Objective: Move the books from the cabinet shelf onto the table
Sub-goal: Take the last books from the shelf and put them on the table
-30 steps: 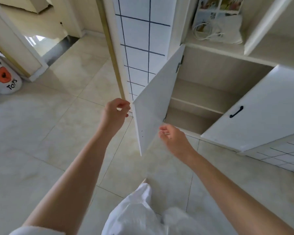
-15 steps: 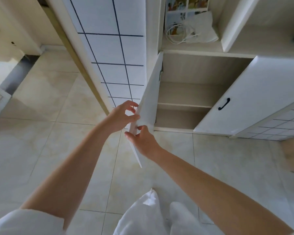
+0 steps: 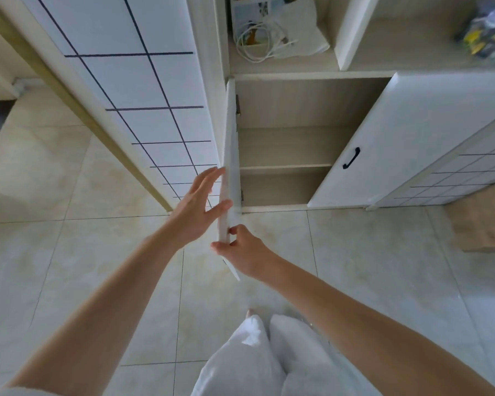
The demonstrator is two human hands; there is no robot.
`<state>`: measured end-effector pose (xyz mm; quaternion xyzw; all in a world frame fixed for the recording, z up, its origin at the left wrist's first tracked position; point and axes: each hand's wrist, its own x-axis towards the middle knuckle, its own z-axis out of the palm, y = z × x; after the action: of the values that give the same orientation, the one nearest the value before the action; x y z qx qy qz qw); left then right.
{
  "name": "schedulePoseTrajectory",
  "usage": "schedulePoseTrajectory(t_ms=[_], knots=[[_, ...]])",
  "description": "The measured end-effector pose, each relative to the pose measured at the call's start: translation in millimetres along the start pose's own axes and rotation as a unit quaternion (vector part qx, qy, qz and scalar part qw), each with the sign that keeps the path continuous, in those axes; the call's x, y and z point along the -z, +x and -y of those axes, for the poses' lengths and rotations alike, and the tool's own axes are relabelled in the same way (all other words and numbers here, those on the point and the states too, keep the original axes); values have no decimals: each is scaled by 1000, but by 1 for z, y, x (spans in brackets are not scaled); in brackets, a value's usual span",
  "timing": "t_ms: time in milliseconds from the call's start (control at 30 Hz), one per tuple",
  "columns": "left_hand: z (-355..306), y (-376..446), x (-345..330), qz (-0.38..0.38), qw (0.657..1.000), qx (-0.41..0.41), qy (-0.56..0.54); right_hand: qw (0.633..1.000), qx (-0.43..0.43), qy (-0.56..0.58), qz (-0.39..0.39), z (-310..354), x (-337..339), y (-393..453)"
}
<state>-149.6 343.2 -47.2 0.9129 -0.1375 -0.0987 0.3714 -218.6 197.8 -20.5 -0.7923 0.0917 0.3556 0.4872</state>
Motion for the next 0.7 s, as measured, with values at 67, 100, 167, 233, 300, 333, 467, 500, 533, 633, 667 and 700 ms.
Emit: schedulePoseTrajectory(t_ms=[67, 100, 167, 233, 300, 333, 467, 500, 533, 633, 667, 700], knots=[[-6, 9, -14, -35, 995, -55, 77, 1000, -5, 9, -3, -13, 16, -2], [-10, 12, -20, -48, 991, -77, 102, 1000, -5, 12, -2, -19, 24, -5], [-18, 22, -35, -51, 983, -111, 136, 1000, -6, 25, 4, -34, 47, -11], [-26, 31, -47, -50, 977, -133, 158, 999, -3, 44, 11, -48, 73, -17], [-37, 42, -58, -58, 973, -148, 168, 998, -2, 63, 9, -61, 102, -22], [-42, 49, -63, -62, 971, -155, 174, 998, -2, 68, 8, -67, 117, -23], [-69, 76, -93, -94, 962, -167, 195, 999, 10, 48, 2, -91, 179, -23], [-75, 82, -99, -102, 960, -165, 200, 999, 19, 39, 2, -95, 194, -23], [-84, 91, -107, -109, 959, -164, 205, 999, 32, 32, -2, -100, 212, -21], [-104, 117, -122, -124, 951, -161, 232, 997, 61, 5, -40, -108, 255, -16], [-113, 127, -128, -130, 948, -154, 247, 995, 74, -18, -61, -111, 270, -13], [-120, 136, -132, -140, 944, -147, 262, 990, 94, -62, -87, -113, 281, -10]])
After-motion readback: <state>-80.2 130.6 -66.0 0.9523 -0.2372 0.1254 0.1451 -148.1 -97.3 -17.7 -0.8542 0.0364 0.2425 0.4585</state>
